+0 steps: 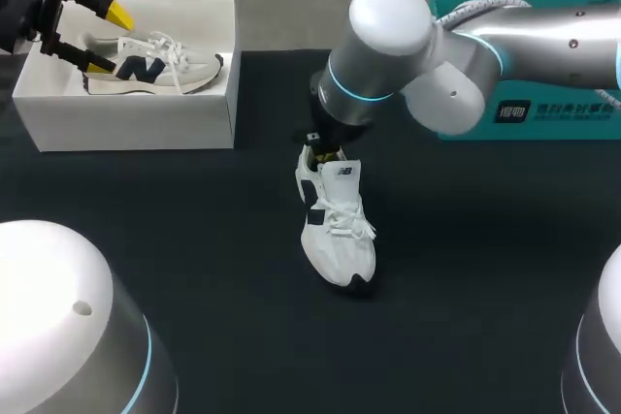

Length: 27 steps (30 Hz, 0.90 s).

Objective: Take the shoe out of the shoebox, open the shoe tongue, remove and reinsert the insole, then place the shoe into the shoebox

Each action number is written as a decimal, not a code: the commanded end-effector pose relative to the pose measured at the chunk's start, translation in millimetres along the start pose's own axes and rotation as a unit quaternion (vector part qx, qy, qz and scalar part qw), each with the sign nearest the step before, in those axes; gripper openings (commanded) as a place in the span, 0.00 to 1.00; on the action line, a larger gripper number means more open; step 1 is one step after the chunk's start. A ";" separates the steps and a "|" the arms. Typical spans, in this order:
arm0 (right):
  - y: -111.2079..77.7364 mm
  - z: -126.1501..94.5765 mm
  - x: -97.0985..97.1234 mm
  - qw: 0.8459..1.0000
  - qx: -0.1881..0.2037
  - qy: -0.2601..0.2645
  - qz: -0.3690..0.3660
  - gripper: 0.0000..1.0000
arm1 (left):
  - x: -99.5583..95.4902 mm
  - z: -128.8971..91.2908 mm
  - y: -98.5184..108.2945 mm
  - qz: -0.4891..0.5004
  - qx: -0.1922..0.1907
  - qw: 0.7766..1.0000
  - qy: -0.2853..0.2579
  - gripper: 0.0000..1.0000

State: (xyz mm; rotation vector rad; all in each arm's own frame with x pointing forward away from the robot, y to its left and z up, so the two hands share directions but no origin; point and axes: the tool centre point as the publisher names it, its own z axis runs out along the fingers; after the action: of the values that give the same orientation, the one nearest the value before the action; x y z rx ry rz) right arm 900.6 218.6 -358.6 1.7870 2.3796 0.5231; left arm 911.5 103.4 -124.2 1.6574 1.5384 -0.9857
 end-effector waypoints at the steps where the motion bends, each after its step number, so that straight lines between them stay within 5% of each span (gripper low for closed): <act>1: 2.7 18.6 -1.0 1.000 0.009 -0.003 0.001 0.00 | -0.2 -0.4 -0.5 0.000 0.000 1.000 0.002 1.00; 19: -13.4 60.1 -4.3 0.999 0.050 -0.022 0.002 0.00 | -0.2 -0.4 -0.5 0.000 0.000 1.000 0.002 1.00; 27: -8.6 27.0 -7.0 0.998 0.047 -0.045 0.007 0.00 | -0.2 -0.4 -0.5 0.000 0.000 1.000 0.002 1.00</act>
State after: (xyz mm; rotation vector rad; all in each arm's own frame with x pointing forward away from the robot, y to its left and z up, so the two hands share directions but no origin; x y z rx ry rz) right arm 908.7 217.9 -402.4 1.8310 2.3915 0.3437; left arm 911.5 103.3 -124.2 1.6574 1.5383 -0.9857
